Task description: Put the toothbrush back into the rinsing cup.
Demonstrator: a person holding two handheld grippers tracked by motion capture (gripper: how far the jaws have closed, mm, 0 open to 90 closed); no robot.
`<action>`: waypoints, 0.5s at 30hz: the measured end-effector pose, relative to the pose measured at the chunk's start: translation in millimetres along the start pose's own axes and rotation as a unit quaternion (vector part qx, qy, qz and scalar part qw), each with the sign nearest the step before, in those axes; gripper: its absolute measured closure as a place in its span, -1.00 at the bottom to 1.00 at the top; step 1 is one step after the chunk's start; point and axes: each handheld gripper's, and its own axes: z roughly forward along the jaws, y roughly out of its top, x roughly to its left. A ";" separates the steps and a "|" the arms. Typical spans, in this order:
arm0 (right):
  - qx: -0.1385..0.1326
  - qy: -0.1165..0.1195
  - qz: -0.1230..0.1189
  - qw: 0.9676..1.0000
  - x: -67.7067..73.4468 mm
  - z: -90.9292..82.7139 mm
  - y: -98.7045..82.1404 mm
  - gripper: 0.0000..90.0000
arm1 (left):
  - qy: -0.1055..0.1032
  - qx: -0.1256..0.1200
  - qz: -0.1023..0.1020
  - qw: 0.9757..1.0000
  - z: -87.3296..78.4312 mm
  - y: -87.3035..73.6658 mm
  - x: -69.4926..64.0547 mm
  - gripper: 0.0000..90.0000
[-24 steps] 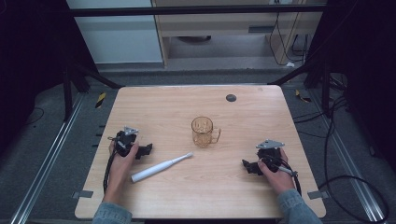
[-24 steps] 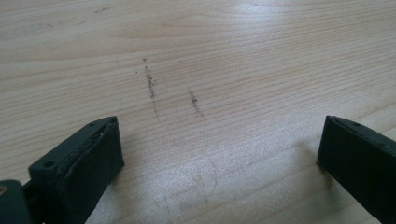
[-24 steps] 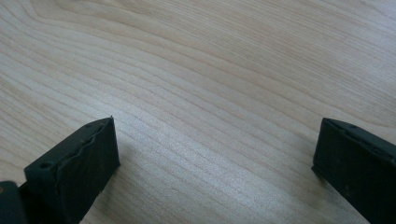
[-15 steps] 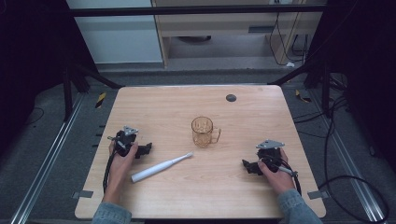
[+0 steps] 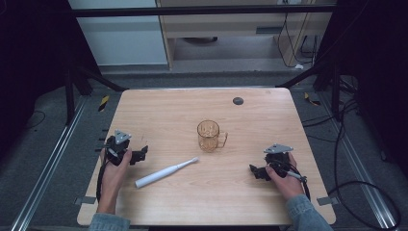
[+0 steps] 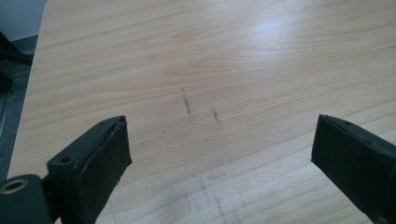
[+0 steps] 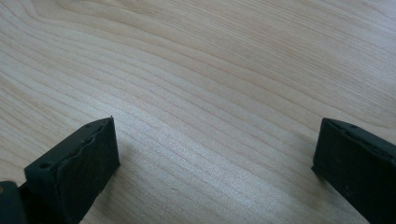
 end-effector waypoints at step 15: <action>0.000 0.000 -0.001 1.000 -0.1 0.0 0.0 -0.99 | -0.060 0.029 0.064 0.996 -10.1 15.6 -34.1 -0.92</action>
